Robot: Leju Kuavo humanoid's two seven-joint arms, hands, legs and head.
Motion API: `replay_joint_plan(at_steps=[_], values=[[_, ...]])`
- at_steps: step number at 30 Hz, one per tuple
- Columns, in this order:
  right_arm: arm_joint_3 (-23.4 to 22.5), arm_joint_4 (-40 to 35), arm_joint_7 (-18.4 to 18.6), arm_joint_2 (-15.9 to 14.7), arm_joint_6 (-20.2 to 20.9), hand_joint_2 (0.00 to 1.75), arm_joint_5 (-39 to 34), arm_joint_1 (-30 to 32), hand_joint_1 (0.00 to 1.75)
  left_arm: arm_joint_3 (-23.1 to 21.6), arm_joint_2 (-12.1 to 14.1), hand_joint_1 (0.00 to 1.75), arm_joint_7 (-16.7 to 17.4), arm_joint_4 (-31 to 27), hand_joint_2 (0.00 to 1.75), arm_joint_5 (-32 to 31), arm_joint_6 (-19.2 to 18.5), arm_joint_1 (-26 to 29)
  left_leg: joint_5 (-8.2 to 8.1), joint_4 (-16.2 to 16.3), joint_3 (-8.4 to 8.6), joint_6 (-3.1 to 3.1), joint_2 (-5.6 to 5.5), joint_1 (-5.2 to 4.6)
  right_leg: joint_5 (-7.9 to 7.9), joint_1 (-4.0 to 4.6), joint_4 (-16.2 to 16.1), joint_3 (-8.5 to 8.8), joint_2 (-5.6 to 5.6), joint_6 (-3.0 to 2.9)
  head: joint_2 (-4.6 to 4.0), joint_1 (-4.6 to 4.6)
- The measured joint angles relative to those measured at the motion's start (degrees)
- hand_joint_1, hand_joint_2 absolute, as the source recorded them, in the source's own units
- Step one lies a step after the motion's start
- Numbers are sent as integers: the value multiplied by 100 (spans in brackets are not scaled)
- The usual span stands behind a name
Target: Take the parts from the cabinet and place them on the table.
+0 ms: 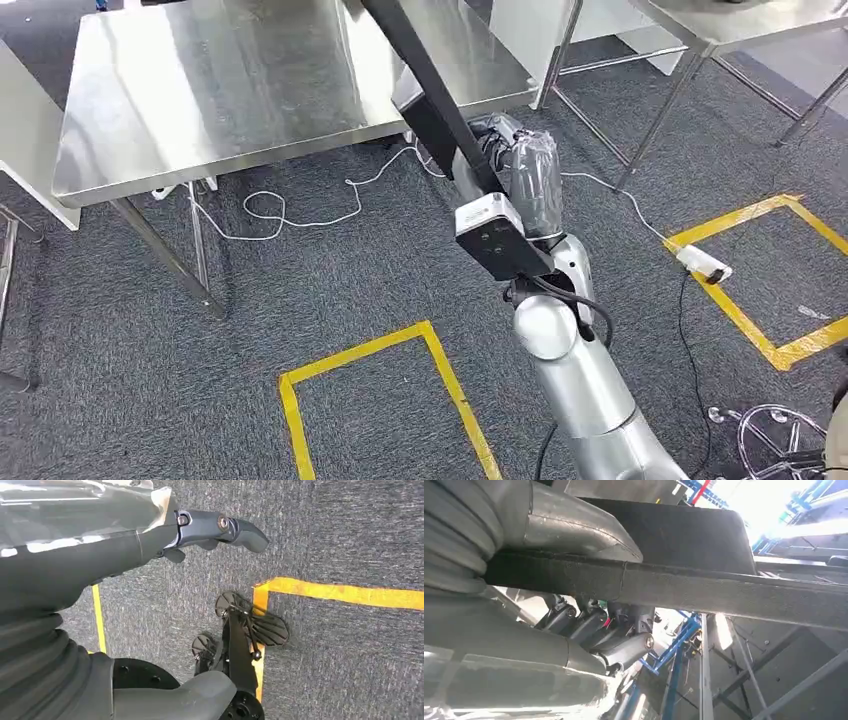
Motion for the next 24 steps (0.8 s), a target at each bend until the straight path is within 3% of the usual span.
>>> replay_joint_plan(at_steps=[4, 5, 6, 9, 10, 11, 12, 13, 14, 15, 17, 19, 21, 22, 24], values=[[2, 57, -13, 52, -2, 175, -26, -47, 175, 4, 0, 0, -55, 2, 175, 15, -72, -2, -4, 15, -10, 25, 0, -15, 20, -7, -19, 4, 1, 32, 0, -2], [2, 66, -20, 70, -4, 175, -33, -61, 175, 4, 0, 0, -66, 0, 175, 15, -85, -2, -22, 32, -15, 81, -3, -42, 31, -61, -42, -2, -2, 108, 0, -2], [4, 83, -33, 96, -13, 175, -39, -68, 175, 4, 0, 0, -79, 0, 175, 15, -96, -2, -20, 32, -20, 103, -1, -40, 35, -60, -42, -1, -3, 138, 0, -9], [4, 90, -72, 142, -22, 175, -61, -91, 175, 4, 0, 0, -83, 0, 175, 15, -107, 1, -2, -23, -10, 160, -16, -38, 35, -48, -60, 12, -29, 177, 0, -9], [4, 90, -83, 146, -26, 175, -74, -94, 175, 4, -4, 0, -83, 2, 175, 13, -114, 4, 53, -105, 54, 219, -14, 44, -3, -68, 14, -41, 11, 192, 0, -9], [2, 90, -90, 146, -31, 175, -83, -105, 175, 4, -9, 0, -83, 2, 175, 15, -116, 0, 58, -140, 70, 231, -17, 36, -111, -68, 183, -94, 68, 166, 0, -2], [-2, 92, -105, 144, -37, 175, -98, -119, 175, 4, -9, 0, -83, 0, 175, 15, -129, -9, 71, -139, 71, 252, -21, 46, -353, -89, 680, -334, 133, 111, 0, 15], [-2, 101, -107, 135, -37, 175, -109, -112, 175, 4, -9, 0, -83, 0, 175, 15, -133, -13, 69, -139, 72, 253, -32, 48, -528, -99, 1111, -556, 147, 92, 0, 22], [-4, 109, -107, 131, -37, 175, -111, -97, 175, 4, -9, 0, -83, 0, 175, 13, -148, -12, 68, -138, 69, 250, -48, 46, -662, -94, 1528, -771, 167, 97, 0, 22], [-4, 129, -107, 118, -37, 175, -131, -72, 175, 4, -9, 0, -79, 0, 175, 13, -151, -6, 67, -135, 69, 246, -73, 46, -673, -97, 1754, -897, 177, 132, 0, 22], [-4, 151, -111, 116, -37, 175, -142, -61, 175, 4, -9, 0, -72, 2, 175, 7, -157, -1, 58, -130, 77, 221, -110, 61, -459, -130, 1381, -745, 176, 237, 0, 22], [-4, 153, -120, 116, -37, 175, -149, -69, 175, 4, -9, 0, -66, 2, 175, 7, -160, -3, 31, -109, 108, 128, -146, 105, 5, -198, 254, -195, 177, 382, 0, 24], [-2, 162, -122, 118, -39, 175, -153, -72, 175, 4, 7, 0, -63, -2, 175, 7, -157, -6, 12, -95, 99, 24, -173, 72, 32, -129, 47, -62, 230, 294, 0, 53], [-7, 166, -127, 116, -39, 175, -151, -64, 175, 4, 5, 0, -57, -2, 175, 7, -157, 1, 26, -102, 96, -21, -175, 62, 36, -126, 71, -92, 228, 173, 0, 25], [-9, 170, -127, 116, -50, 175, -159, -61, 175, 2, 5, 0, -52, -2, 175, 7, -157, 14, 43, -144, 114, -69, -173, 87, 40, -107, 80, -102, 228, 79, 0, 18]])
